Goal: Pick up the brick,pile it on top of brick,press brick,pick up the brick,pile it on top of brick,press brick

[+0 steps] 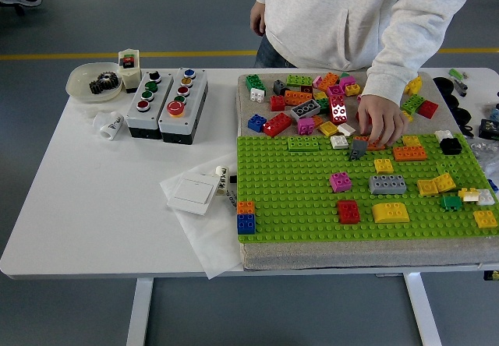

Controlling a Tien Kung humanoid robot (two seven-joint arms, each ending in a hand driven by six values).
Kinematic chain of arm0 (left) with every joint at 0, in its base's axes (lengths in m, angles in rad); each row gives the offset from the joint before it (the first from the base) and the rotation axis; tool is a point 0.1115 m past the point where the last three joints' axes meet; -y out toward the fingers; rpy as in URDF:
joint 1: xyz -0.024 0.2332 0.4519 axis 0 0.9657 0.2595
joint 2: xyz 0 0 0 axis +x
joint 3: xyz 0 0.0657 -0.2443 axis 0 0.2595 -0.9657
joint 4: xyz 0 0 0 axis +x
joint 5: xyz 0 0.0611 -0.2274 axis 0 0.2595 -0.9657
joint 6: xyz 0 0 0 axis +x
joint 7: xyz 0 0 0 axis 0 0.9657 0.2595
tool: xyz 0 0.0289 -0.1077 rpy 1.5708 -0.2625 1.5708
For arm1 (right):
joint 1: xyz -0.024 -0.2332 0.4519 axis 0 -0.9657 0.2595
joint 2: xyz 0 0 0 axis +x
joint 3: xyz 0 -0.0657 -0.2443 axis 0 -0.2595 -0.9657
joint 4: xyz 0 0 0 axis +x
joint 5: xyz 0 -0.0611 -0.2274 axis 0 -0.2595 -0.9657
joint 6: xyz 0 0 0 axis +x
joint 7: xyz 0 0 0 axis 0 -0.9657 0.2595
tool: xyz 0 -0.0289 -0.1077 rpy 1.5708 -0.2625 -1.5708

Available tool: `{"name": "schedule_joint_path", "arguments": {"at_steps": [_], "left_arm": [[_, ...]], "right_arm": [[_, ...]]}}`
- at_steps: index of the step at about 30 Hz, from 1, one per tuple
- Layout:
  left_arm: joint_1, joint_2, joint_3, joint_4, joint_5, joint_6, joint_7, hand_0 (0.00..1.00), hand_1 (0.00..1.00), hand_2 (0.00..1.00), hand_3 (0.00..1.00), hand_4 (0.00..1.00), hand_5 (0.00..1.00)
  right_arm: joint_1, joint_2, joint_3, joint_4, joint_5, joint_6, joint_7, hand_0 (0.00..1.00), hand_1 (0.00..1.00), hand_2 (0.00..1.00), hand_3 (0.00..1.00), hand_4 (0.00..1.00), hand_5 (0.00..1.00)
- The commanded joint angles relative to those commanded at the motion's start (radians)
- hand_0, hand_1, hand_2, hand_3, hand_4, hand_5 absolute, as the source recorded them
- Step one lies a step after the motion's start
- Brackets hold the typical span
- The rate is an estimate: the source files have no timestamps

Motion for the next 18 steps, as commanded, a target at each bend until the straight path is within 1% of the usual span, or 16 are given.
{"name": "schedule_joint_path", "arguments": {"at_steps": [5,7,8,12,15,18], "left_arm": [[-0.002,0.003,-0.007,0.0,0.011,-0.001,-0.002,0.776,0.8,0.848,0.625,0.669,0.68],[-0.002,0.002,-0.021,0.0,0.022,-0.004,-0.003,0.776,0.8,0.848,0.625,0.669,0.68],[-0.01,0.001,-0.033,0.0,0.043,-0.006,0.0,0.776,0.8,0.848,0.625,0.669,0.68],[-0.014,-0.002,-0.054,0.0,0.055,-0.003,0.001,0.775,0.802,0.848,0.624,0.668,0.68],[-0.028,-0.004,-0.049,0.0,0.05,-0.001,0.004,0.775,0.802,0.848,0.624,0.668,0.68],[-0.026,-0.005,-0.053,0.0,0.052,-0.001,0.004,0.774,0.801,0.848,0.624,0.668,0.681]], "right_arm": [[0.004,0.001,-0.003,0.003,-0.002,0.001,-0.002,0.843,0.788,0.802,0.796,0.998,0.928],[0.002,0.004,0.005,0.004,-0.001,0.003,0.0,0.843,0.788,0.802,0.796,0.998,0.928],[0.007,0.004,0.005,0.002,0.004,0.003,0.002,0.843,0.788,0.802,0.796,0.998,0.928],[0.013,0.001,0.005,0.004,0.003,0.006,0.0,0.843,0.788,0.802,0.796,0.998,0.928],[0.022,-0.002,0.005,0.002,0.003,0.005,-0.001,0.843,0.788,0.802,0.796,0.998,0.928],[0.017,0.002,0.008,0.002,0.004,0.006,0.001,0.843,0.787,0.802,0.796,0.998,0.927]]}}
